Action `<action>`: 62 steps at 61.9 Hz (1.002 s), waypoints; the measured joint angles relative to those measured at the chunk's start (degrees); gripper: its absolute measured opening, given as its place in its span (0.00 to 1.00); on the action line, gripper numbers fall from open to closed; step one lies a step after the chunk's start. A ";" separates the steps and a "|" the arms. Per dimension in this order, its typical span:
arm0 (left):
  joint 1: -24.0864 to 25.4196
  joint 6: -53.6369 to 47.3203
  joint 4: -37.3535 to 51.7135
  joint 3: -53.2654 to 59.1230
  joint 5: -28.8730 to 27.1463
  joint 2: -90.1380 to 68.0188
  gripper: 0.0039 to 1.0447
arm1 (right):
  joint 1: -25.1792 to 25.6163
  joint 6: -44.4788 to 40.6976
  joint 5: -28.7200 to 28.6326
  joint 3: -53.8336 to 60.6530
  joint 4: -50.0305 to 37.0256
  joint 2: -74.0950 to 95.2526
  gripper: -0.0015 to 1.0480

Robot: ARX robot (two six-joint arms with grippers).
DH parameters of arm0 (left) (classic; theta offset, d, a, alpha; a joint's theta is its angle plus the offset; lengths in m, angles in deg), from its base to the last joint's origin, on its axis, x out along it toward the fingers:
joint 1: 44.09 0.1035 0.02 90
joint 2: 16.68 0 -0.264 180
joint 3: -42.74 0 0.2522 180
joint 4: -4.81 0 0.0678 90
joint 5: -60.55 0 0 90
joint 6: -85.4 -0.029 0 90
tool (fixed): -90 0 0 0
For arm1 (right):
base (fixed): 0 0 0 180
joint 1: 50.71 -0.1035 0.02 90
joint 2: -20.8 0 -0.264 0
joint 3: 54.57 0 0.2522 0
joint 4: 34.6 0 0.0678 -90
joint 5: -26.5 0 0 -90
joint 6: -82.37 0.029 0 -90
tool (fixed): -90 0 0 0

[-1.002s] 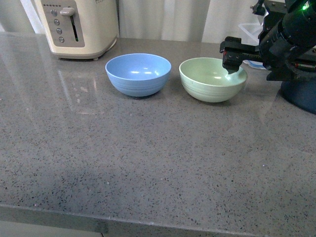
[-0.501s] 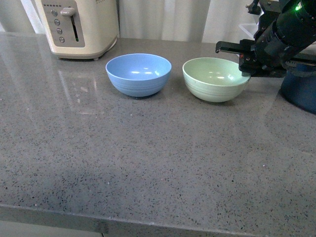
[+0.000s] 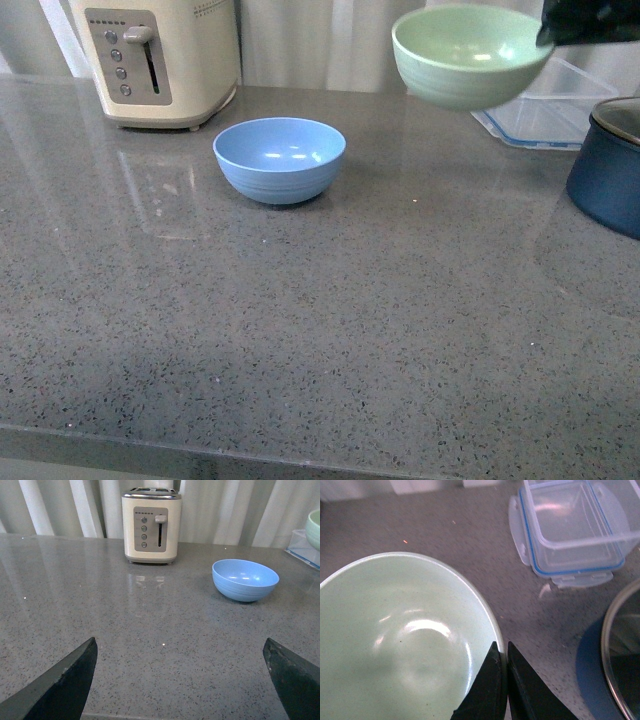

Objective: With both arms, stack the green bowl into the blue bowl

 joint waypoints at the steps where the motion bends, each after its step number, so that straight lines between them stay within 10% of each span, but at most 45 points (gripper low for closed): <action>1: 0.00 0.00 0.00 0.00 -0.02 -0.02 0.94 | -0.50 0.15 -0.15 -0.26 -0.46 -0.28 0.01; 26: 0.00 0.00 0.00 0.00 -0.02 -0.02 0.94 | -14.69 1.57 -0.63 -7.37 -4.87 7.17 0.01; 62: 0.00 0.00 0.00 0.00 -0.02 -0.02 0.94 | -15.85 0.74 2.84 -12.48 -5.20 18.40 0.01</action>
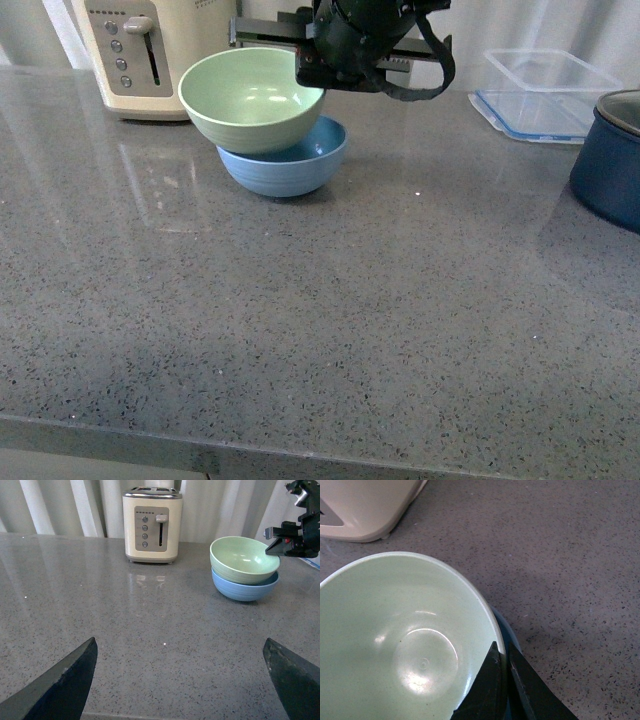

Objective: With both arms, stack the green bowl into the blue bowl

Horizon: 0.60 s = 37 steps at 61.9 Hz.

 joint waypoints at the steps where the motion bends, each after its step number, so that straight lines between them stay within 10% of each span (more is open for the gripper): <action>1: 0.00 0.00 0.00 0.00 0.02 0.00 0.94 | 0.20 0.00 0.09 0.00 0.02 0.24 0.01; 13: 0.00 0.00 0.00 0.00 0.00 0.00 0.94 | 1.36 -0.26 0.00 -0.02 -0.09 0.76 0.01; 37: 0.00 0.00 0.00 0.00 0.00 0.00 0.94 | 2.71 1.18 -8.72 11.50 -10.03 -12.02 0.58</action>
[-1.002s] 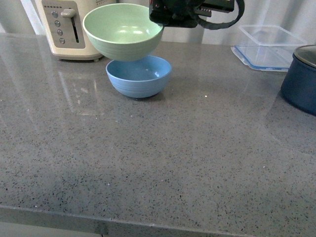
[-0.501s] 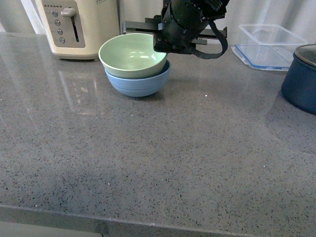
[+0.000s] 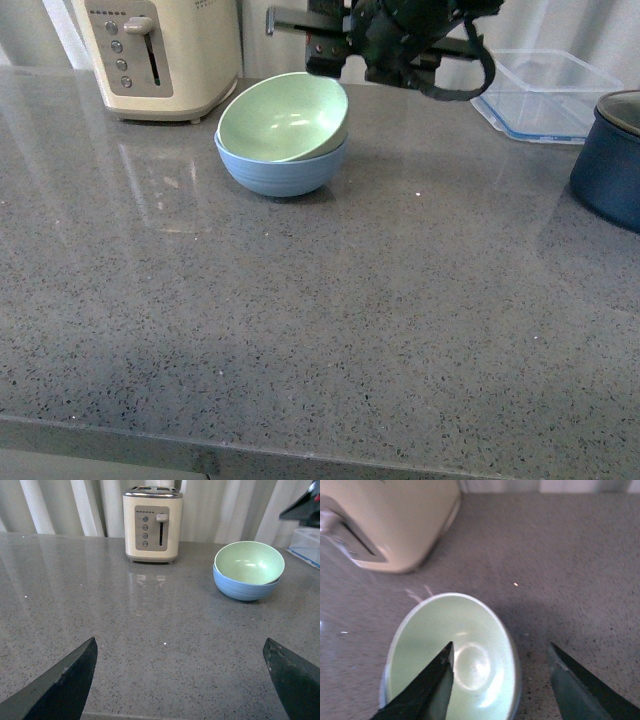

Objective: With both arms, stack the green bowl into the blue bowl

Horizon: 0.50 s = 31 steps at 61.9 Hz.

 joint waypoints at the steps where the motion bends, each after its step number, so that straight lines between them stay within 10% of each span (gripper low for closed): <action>1: 0.00 0.00 0.00 0.00 0.00 0.00 0.94 | 0.09 0.22 -0.81 1.66 -1.42 -1.90 0.61; 12: 0.00 0.00 0.00 0.00 0.07 0.07 0.94 | 0.20 -0.68 3.21 6.38 -7.91 -10.51 0.81; 18: 0.00 0.00 0.00 0.00 0.02 0.07 0.94 | 1.36 -9.73 18.86 19.74 -26.47 -14.73 0.63; 31: 0.00 0.00 0.00 0.00 0.02 0.07 0.94 | 8.39 -14.99 15.32 46.56 -40.24 -28.09 0.23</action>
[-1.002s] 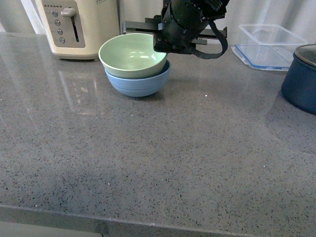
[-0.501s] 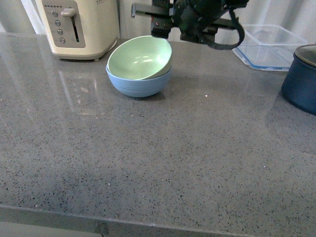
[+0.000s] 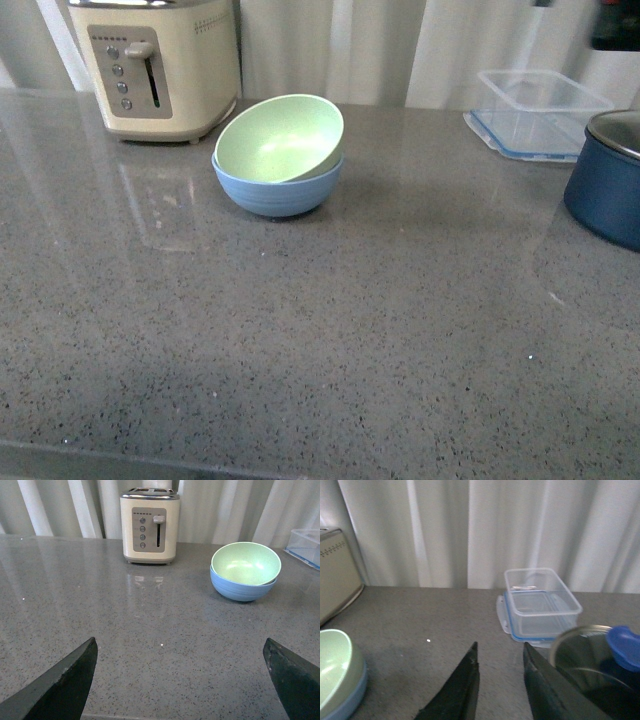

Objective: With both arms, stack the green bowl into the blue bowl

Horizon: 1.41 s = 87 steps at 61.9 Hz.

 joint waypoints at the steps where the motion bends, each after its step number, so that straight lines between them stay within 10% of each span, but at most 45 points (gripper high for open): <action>1: 0.00 0.00 0.00 0.00 0.00 0.00 0.94 | 0.57 -0.02 -0.37 1.60 -0.55 -1.03 0.19; 9: 0.00 0.00 0.00 0.00 -0.02 0.00 0.94 | 2.93 -0.52 -3.10 9.66 -2.99 -6.32 0.01; 87: 0.00 0.00 0.00 0.00 -0.04 0.00 0.94 | 15.89 -0.61 -16.02 39.60 10.69 -49.33 0.01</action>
